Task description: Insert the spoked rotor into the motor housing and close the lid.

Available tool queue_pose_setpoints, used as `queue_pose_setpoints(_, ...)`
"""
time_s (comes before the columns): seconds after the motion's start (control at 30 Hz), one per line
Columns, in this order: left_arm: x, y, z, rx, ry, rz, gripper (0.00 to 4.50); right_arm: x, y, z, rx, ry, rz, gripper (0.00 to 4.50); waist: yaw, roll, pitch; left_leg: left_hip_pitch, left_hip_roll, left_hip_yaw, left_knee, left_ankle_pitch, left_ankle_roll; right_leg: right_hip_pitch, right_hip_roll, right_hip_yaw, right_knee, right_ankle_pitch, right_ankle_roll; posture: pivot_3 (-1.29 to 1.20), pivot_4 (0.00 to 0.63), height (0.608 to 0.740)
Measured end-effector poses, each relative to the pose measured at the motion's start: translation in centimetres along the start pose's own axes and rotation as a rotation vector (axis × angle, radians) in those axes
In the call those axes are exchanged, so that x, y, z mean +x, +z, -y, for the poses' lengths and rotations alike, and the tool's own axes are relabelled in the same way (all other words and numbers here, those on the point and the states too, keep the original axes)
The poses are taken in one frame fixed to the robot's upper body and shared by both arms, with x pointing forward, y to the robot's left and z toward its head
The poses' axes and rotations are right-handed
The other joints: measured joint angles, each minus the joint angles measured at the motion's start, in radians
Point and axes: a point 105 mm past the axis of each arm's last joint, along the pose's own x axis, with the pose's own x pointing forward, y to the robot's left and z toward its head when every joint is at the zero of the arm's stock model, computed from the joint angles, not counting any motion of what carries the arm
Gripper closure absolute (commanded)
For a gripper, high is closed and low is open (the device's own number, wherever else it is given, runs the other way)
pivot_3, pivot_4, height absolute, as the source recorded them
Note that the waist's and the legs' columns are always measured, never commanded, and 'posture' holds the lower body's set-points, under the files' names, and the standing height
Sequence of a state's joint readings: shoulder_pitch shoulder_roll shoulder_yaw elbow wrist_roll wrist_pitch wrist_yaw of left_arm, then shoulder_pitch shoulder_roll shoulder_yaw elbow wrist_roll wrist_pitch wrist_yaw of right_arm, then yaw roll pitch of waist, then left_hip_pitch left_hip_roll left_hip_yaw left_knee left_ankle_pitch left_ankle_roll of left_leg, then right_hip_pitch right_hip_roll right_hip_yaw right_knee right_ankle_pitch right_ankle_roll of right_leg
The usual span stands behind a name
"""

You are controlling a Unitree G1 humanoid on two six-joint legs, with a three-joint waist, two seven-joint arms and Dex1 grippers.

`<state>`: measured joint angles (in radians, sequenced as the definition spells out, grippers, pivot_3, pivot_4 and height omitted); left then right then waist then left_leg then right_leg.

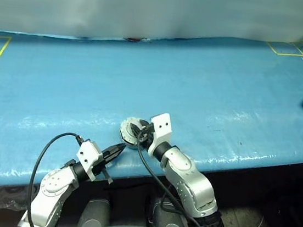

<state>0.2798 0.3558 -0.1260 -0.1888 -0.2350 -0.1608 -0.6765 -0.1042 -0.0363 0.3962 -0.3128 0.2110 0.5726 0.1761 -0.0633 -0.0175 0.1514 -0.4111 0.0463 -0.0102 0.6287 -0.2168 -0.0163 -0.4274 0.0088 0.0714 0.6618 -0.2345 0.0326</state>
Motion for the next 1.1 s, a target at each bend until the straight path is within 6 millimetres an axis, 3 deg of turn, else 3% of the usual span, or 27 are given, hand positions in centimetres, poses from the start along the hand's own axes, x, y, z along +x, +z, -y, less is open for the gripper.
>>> queue_pose_setpoints(0.17,0.1,0.1,-0.1,0.005,0.0,0.004,4.5,-0.1,0.4,-0.6,-0.019,0.022,0.009,0.03,0.0,0.0,0.0,0.0,0.0,0.0,0.0,0.0,0.0,0.0,0.0,0.0,0.0,0.0,0.0,0.0,0.15,0.74)
queue_pose_setpoints(0.47,0.0,0.0,0.0,0.003,-0.003,0.0,4.5,-0.1,0.9,-0.8,-0.023,0.017,0.022,0.03,0.0,-0.001,-0.001,0.0,0.0,0.0,0.0,0.0,0.0,0.0,0.0,0.0,0.0,0.0,0.0,0.0,0.15,0.74)
queue_pose_setpoints(0.9,-0.1,-0.2,0.1,-0.005,-0.004,-0.008,4.5,0.4,-1.0,0.3,-0.039,-0.028,-0.024,0.03,0.0,-0.002,-0.002,0.001,0.0,0.0,0.0,0.0,0.0,0.001,0.0,0.0,0.0,0.0,0.0,0.0,0.15,0.74)
queue_pose_setpoints(1.1,-0.2,-0.2,0.1,-0.007,-0.003,-0.009,4.5,0.7,-1.1,0.1,-0.037,-0.024,-0.015,1.46,0.001,-0.003,-0.003,0.001,0.0,0.0,0.001,0.0,0.0,0.001,0.0,0.0,0.001,0.0,0.0,0.0,0.15,0.74)
